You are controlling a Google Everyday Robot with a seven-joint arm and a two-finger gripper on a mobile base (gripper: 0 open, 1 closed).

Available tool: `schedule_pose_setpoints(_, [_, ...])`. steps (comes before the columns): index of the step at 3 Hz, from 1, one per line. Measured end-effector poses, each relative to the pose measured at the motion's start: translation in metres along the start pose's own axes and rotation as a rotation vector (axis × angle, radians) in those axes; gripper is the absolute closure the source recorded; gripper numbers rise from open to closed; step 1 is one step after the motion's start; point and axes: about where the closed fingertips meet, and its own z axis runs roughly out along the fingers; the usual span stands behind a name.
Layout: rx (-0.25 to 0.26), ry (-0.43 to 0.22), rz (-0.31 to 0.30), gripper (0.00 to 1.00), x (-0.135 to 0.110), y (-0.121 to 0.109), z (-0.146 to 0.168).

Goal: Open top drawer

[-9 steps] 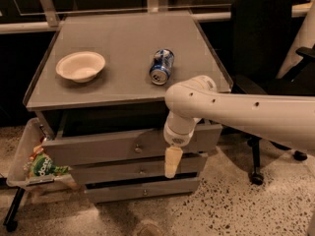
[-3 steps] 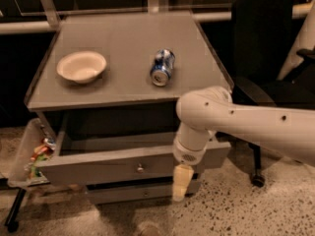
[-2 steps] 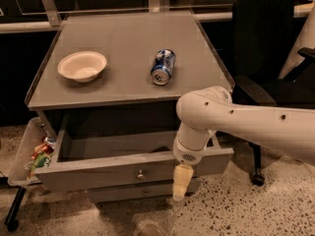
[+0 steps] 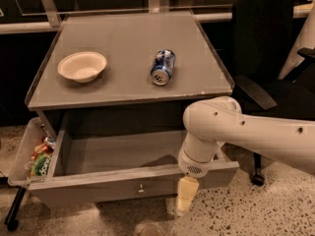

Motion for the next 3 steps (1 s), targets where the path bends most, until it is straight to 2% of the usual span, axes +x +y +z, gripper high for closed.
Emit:
schedule_pose_setpoints(1, [-0.043,0.002,0.052,0.0,0.018,0.04,0.003])
schedule_pose_setpoints(2, [-0.046,0.002,0.055,0.0,0.018,0.041,0.003])
schedule_pose_setpoints(3, [-0.073,-0.004,0.1,0.0,0.031,0.074,0.0])
